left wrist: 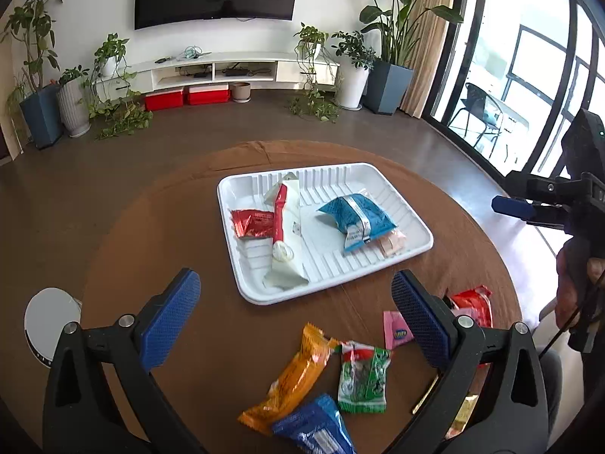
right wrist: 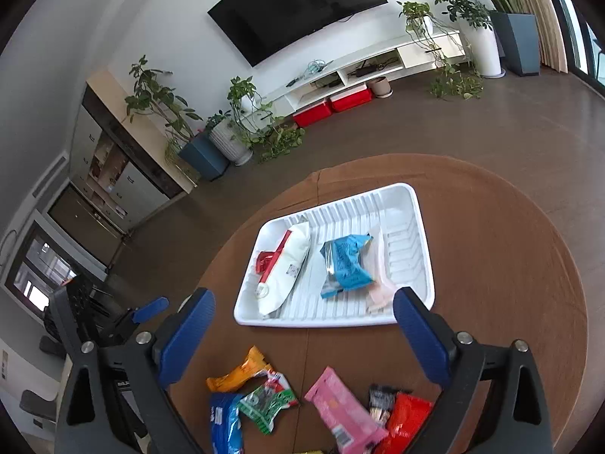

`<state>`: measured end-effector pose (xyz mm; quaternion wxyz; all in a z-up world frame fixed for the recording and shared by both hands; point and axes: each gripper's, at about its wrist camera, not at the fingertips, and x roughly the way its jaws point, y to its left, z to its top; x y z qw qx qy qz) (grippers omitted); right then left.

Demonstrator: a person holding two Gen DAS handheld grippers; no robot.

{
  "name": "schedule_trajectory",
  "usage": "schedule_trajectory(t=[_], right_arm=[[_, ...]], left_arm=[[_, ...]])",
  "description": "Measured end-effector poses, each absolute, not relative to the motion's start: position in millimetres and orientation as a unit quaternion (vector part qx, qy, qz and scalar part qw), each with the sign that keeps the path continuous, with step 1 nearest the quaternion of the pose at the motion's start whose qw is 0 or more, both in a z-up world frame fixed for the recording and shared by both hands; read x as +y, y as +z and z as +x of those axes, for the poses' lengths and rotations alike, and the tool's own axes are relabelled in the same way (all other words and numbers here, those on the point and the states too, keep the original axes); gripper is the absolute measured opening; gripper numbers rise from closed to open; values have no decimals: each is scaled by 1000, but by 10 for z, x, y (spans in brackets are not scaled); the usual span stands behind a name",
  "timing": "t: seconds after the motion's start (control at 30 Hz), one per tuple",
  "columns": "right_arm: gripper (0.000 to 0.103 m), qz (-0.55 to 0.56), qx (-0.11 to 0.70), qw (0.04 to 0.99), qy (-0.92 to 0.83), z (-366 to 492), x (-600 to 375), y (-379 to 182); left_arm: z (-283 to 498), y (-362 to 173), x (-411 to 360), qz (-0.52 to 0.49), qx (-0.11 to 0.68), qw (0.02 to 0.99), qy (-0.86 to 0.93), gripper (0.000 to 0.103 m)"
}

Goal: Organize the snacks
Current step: 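Move both tools back over the remaining snacks, then grasp the blue roll-cake packet with the left tool while the right tool grasps the gold packet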

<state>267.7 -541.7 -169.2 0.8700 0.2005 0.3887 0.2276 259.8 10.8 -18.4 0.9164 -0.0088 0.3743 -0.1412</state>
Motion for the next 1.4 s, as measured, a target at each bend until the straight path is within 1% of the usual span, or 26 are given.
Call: schedule_trajectory(t=[0.13,0.2,0.27,0.4,0.57,0.77,0.93,1.13,1.2,1.27,1.33,1.4], right_arm=[[99,219,373,875,219,2121,-5573,-1777],[99,218,362,883,207,1846,-5595,-1828],[99,212,354,890,193,1563,-5580,-1901],[99,170,360,901,173,1090,-5415,-2076],[99,140,382,897,172,792,-5249,-2278],[96,112,397,895,172,604,-5114,-2426],[88,100,412,888,178,552,-4992,-2547],[76,85,423,884,179,520,-4954,-2619],[76,82,424,884,178,510,-4950,-2631],[76,84,426,883,179,507,-4955,-2652],[76,83,427,883,178,513,-4954,-2654],[76,83,429,882,178,519,-4960,-2659]], left_arm=[[1993,-297,116,8,347,928,-137,103],[1779,-413,126,-4,369,921,-121,103],[1580,-554,166,-36,397,911,-107,103],[1236,-820,160,-52,419,902,-88,103],[1000,-996,70,-34,431,897,-87,103],[962,-1080,-2,-31,444,891,-89,103],[998,-1057,-22,-27,441,892,-94,103],[1171,-1140,-50,-16,459,884,-88,101],[1243,-1176,-66,-15,467,879,-92,93],[1316,-1215,-79,-14,474,875,-95,75],[1377,-1266,-86,-14,482,871,-97,68],[1407,-1316,-86,-12,488,868,-94,67]])
